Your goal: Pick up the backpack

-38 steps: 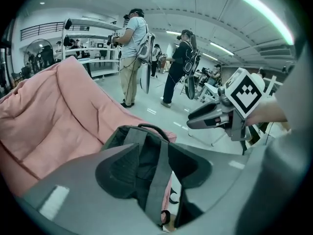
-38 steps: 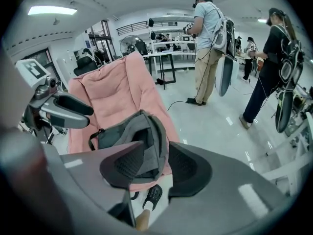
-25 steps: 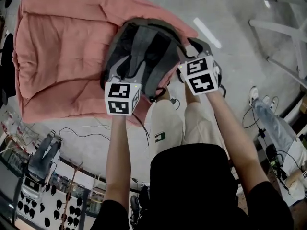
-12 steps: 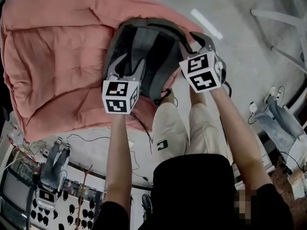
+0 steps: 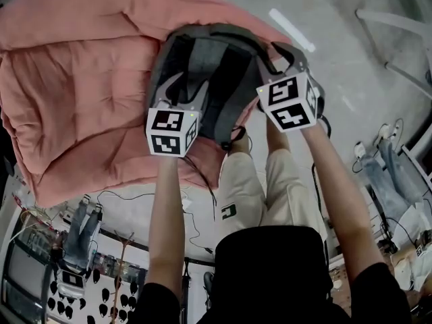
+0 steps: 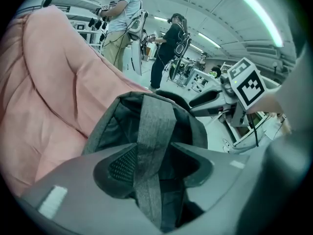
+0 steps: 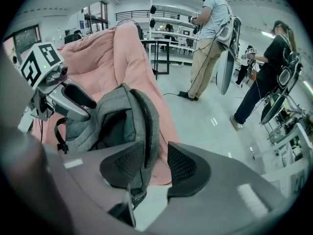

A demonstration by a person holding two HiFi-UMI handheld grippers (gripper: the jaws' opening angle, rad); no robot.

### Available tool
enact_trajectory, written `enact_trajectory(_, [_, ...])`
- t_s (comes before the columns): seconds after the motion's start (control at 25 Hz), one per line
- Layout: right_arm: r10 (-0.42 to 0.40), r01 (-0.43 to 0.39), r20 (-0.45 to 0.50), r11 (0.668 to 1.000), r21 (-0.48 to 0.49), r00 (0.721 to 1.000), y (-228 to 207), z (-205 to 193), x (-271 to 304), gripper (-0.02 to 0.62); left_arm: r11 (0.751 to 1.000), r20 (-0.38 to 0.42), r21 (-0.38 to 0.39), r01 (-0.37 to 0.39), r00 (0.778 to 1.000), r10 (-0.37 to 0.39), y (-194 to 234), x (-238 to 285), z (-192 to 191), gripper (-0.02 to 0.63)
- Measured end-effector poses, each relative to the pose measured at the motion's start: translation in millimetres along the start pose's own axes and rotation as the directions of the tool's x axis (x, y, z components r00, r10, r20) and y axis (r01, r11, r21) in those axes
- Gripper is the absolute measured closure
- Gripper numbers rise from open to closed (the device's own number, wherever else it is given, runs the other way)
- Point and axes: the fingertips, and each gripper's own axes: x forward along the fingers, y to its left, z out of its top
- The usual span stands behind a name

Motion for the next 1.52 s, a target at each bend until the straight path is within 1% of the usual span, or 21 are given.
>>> enact_trajectory(0.12, [-0.011, 0.011, -0.004, 1.0, -0.013, 1.0, -8, 3, -2, 0.446, 1.0, -0.002, 0.008, 0.01, 1.0, -0.01, -2, 6, 7, 0.399])
enact_trajectory(0.28, [0.003, -0.003, -0.015, 1.0, -0.001, 1.0, -10, 38, 14, 0.446, 1.0, -0.01, 0.005, 0.027, 1.0, -0.027, 30, 6, 24, 0.397])
enact_trajectory(0.56, [0.053, -0.053, 0.004, 0.992, 0.112, 0.999, -15, 45, 21, 0.446, 0.997, -0.009, -0.015, 0.071, 0.997, -0.071, 38, 9, 27, 0.397])
enact_trajectory(0.64, [0.052, -0.054, 0.015, 0.99, 0.132, 0.999, -17, 46, 21, 0.448, 0.997, -0.009, -0.018, 0.078, 0.997, -0.079, 39, 9, 28, 0.397])
enact_trajectory(0.72, [0.044, -0.045, 0.016, 0.992, 0.117, 0.999, -19, 47, 22, 0.449, 0.996, -0.01, -0.017, 0.086, 0.996, -0.086, 39, 11, 27, 0.397])
enact_trajectory(0.96, [0.017, -0.017, 0.004, 1.0, 0.017, 1.0, -16, 49, 27, 0.46, 0.995, -0.02, -0.014, 0.1, 0.995, -0.1, 36, 18, 25, 0.387])
enact_trajectory(1.16, [-0.014, 0.014, 0.002, 0.999, -0.046, 1.0, -10, 51, 28, 0.521, 0.995, -0.028, -0.002, 0.095, 0.995, -0.095, 35, 24, 26, 0.379])
enact_trajectory(1.28, [-0.025, 0.025, 0.006, 0.998, -0.049, 1.0, -7, 49, 35, 0.534, 0.996, -0.04, 0.006, 0.087, 0.995, -0.086, 41, 32, 20, 0.374])
enact_trajectory(1.4, [-0.013, 0.013, 0.002, 0.999, -0.032, 1.0, -7, 47, 40, 0.534, 0.996, -0.057, 0.014, 0.087, 0.995, -0.086, 44, 40, 15, 0.368])
enact_trajectory(1.52, [-0.008, 0.008, 0.004, 1.0, -0.029, 1.0, -9, 49, 38, 0.537, 0.996, -0.056, 0.017, 0.088, 0.995, -0.087, 43, 41, 18, 0.368])
